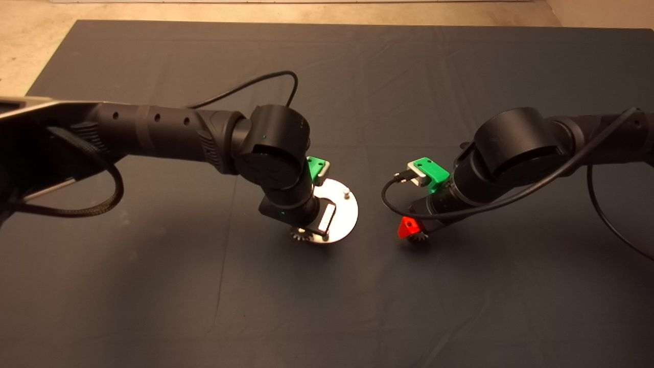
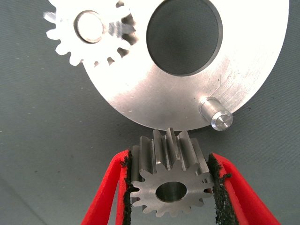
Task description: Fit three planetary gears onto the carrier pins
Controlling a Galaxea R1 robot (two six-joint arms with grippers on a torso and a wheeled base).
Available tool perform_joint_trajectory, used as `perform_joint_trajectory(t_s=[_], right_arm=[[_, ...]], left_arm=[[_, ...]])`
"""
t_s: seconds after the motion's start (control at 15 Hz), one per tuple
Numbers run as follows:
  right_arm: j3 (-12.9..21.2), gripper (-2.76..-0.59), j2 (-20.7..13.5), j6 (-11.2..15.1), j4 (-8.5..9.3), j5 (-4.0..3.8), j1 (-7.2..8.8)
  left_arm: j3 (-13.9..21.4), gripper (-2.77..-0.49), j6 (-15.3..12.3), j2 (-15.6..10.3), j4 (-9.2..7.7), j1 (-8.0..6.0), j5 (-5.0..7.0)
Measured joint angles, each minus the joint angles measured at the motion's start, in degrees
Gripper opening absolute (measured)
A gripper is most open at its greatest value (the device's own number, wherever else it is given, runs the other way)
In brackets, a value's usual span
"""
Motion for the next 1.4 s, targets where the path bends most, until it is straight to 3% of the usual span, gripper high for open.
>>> perform_joint_trajectory(t_s=[0.47,1.4], right_arm=[[0.2,-0.60,-0.1,0.0,0.00,0.00,0.02],[0.3,-0.60,-0.1,0.0,0.00,0.00,0.00]], left_arm=[[-3.2,-2.36,1.8,3.5,-3.09,-1.38,-0.05],[-4.3,-2.36,3.1,5.6,-3.39,-1.66,-0.02]])
